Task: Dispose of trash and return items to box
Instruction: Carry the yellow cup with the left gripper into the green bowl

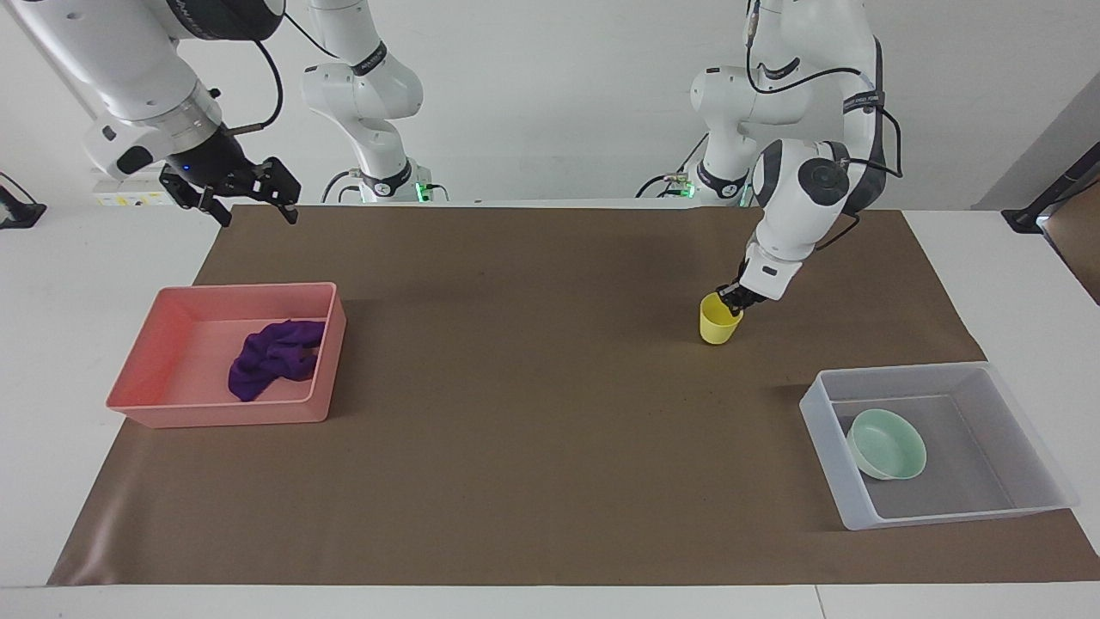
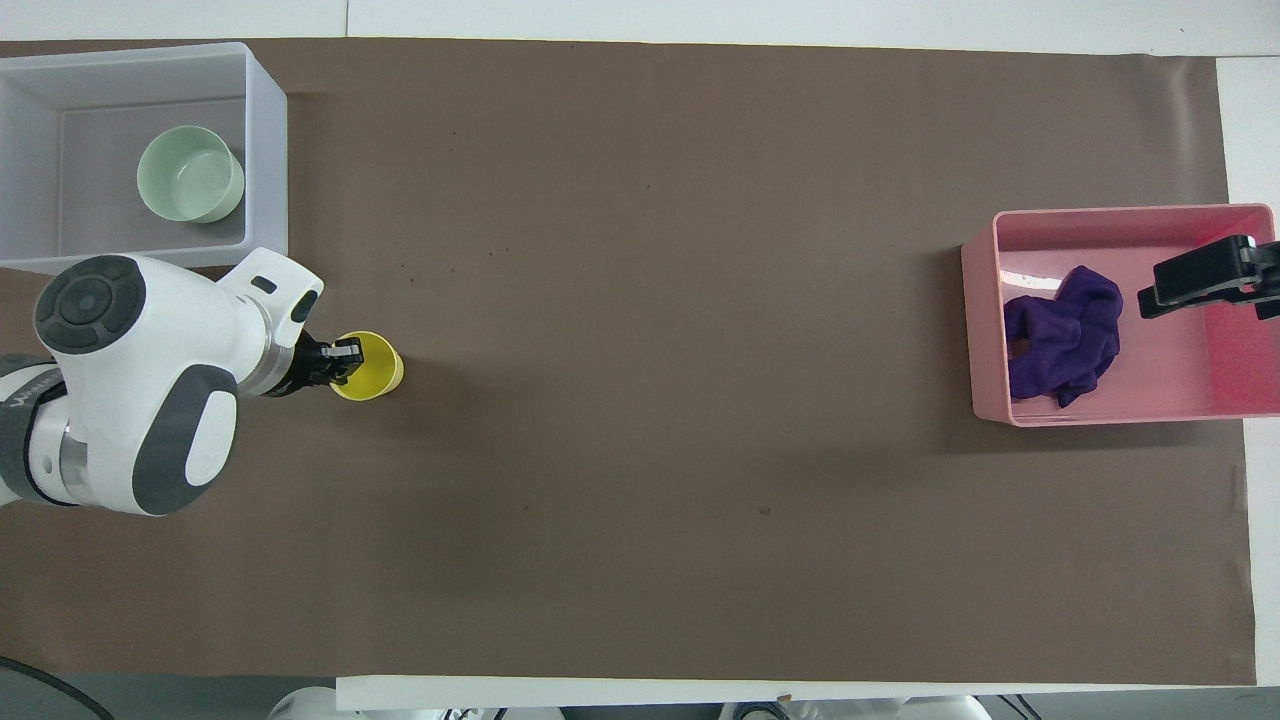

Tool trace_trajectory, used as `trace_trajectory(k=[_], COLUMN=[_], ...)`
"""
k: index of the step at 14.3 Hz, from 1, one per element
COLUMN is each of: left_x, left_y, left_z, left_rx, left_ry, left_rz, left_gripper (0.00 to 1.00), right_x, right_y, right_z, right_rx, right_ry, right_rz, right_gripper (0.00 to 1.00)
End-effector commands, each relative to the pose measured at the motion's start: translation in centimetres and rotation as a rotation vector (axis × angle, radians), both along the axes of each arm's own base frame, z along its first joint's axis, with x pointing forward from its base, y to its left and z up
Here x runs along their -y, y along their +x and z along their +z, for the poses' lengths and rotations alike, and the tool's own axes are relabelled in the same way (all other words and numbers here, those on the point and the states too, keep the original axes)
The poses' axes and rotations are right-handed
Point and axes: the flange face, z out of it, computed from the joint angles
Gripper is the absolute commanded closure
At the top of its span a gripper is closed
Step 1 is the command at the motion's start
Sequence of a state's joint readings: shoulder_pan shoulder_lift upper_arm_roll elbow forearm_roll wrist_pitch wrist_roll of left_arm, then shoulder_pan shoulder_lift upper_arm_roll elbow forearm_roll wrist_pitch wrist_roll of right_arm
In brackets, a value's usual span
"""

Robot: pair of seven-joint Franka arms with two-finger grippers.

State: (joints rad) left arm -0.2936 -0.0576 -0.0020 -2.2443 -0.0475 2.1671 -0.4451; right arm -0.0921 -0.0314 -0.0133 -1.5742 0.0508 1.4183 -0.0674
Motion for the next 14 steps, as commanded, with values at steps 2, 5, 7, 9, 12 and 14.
trace_trajectory(k=[2, 5, 7, 9, 12, 14], left_x=[-2.5, -12.0, -16.4, -19.0, -19.7, -19.7], left_y=[8.2, 12.8, 16.7, 18.7, 19.6, 19.8], left_z=[7.4, 8.8, 7.5, 4.7, 0.7, -0.9], left_rx=[0.039, 0.083, 0.177, 0.173, 0.177, 0.161], left_ry=[-0.004, -0.010, -0.024, -0.013, -0.013, -0.008], left_rz=[0.102, 0.262, 0.336, 0.365, 0.346, 0.340], left_gripper=[1.00, 1.00, 1.00, 1.00, 1.00, 0.99], right_x=[0.7, -0.3, -1.6, -2.6, -3.0, -3.7], right_y=[-0.7, -1.1, -0.9, -0.6, -1.0, -1.0], right_z=[-0.5, -0.6, -0.3, -0.3, -1.8, -2.2], right_rx=[-0.011, 0.003, 0.015, 0.029, 0.001, 0.015], right_ry=[0.008, 0.009, 0.003, 0.007, 0.010, -0.035], right_rz=[0.025, 0.044, 0.065, 0.086, 0.096, 0.113], right_gripper=[0.00, 0.00, 0.00, 0.00, 0.00, 0.00])
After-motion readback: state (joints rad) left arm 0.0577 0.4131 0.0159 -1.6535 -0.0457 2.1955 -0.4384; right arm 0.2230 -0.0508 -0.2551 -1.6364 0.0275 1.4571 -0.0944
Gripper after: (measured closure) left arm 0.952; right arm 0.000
